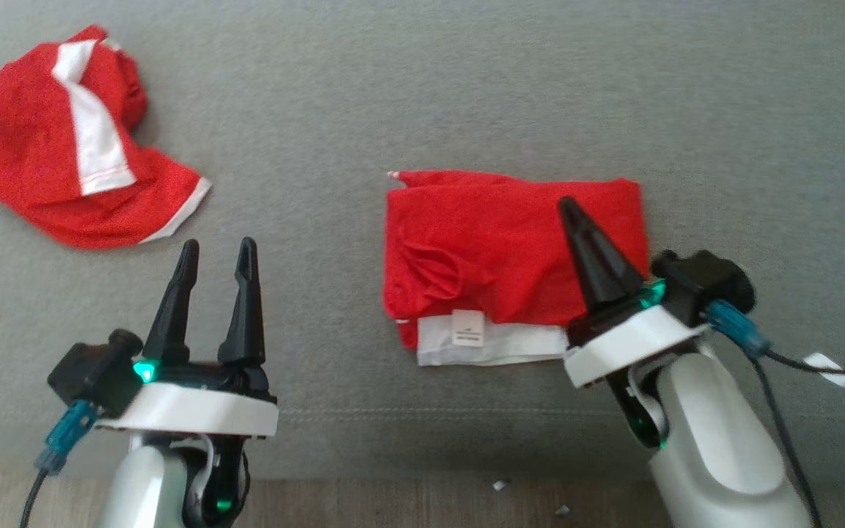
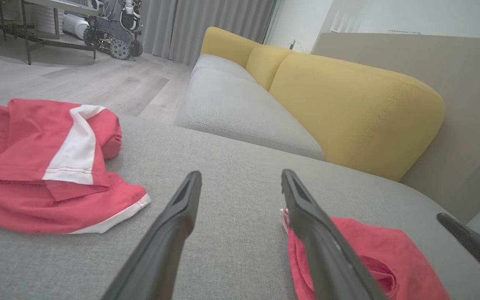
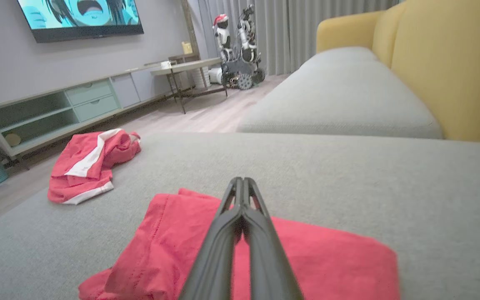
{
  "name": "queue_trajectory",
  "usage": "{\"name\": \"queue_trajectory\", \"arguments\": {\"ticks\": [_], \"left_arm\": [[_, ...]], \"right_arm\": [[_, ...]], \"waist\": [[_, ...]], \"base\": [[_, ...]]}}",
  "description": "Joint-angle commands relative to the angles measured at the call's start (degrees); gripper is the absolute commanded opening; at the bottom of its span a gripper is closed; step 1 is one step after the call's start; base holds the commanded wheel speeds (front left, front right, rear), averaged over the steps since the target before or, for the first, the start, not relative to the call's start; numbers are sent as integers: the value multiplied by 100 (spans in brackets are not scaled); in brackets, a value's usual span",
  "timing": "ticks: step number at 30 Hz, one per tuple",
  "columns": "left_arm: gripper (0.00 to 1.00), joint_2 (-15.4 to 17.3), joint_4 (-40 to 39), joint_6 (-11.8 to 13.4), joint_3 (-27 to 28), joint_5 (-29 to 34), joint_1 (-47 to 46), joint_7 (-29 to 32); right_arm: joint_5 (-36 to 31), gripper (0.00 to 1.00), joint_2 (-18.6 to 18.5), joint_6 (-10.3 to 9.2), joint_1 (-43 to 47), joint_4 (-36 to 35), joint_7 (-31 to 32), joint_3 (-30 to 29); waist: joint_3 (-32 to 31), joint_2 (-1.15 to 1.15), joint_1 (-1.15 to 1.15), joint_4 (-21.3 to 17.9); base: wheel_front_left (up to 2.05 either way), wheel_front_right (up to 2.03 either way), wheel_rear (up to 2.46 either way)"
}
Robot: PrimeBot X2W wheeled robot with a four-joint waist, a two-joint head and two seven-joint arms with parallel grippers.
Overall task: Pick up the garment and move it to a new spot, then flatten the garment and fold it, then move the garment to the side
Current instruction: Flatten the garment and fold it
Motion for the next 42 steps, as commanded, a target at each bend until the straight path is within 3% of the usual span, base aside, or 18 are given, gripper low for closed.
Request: {"name": "queue_trajectory", "arguments": {"ticks": [1, 9, 17, 23, 31, 42], "left_arm": [[100, 32, -159, 25, 143, -43, -235, -44], [100, 32, -143, 27, 144, -148, -320, -44], [100, 32, -133, 38, 122, -178, -361, -44], [100, 32, -142, 71, 108, -174, -365, -44], [100, 32, -293, 46, 155, -146, -367, -44], [100, 32, -332, 24, 226, -149, -275, -44]], "right_arm": [[114, 0, 58, 36, -225, 34, 6, 243], [524, 0, 133, 36, -646, 1343, -13, 809], [1304, 0, 147, 36, -867, 1721, -92, 1918], [1703, 0, 148, 36, -1082, 2154, 24, 2239], [1868, 0, 145, 36, -1310, 1807, -255, 1616], [1140, 0, -302, 36, -693, -54, -277, -342]], "waist": [[106, 0, 0, 186], [261, 0, 0, 620], [308, 0, 0, 776], [307, 0, 0, 749], [154, 0, 0, 460], [-302, 0, 0, -185]], "base": [[0, 0, 0], [0, 0, 0], [0, 0, 0], [0, 0, 0], [0, 0, 0], [0, 0, 0]]}}
